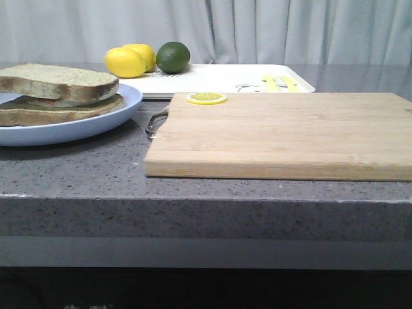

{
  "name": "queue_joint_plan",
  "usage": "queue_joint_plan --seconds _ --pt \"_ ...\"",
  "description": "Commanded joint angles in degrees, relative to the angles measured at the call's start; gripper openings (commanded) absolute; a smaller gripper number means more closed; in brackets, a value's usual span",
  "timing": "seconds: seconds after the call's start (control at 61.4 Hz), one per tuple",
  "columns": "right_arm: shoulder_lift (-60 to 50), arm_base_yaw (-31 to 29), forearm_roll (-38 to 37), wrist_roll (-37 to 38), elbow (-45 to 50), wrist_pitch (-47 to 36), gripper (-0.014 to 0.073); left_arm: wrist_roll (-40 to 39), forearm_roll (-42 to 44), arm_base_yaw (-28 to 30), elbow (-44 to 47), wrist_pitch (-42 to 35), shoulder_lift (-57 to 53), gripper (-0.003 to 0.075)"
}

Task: Place bread and move sandwich to tray
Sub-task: 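Close the left gripper on the rim of the blue plate, then lift the plate with the left gripper and set it on the white tray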

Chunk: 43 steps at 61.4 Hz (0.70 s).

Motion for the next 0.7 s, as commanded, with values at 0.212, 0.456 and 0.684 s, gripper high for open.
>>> queue_joint_plan --seconds 0.212,0.456,0.684 --pt "-0.1 0.0 0.0 -0.1 -1.2 -3.4 0.0456 0.1 -12.9 -1.8 -11.3 1.3 -2.6 -0.002" --pt "-0.1 0.0 0.0 -0.1 -1.2 -3.4 0.0456 -2.7 -13.4 -9.2 -21.3 -3.3 -1.6 -0.002" --pt "-0.1 0.0 0.0 -0.1 -1.2 -3.4 0.0456 -11.1 -12.7 -14.9 -34.3 -0.9 6.8 -0.002"
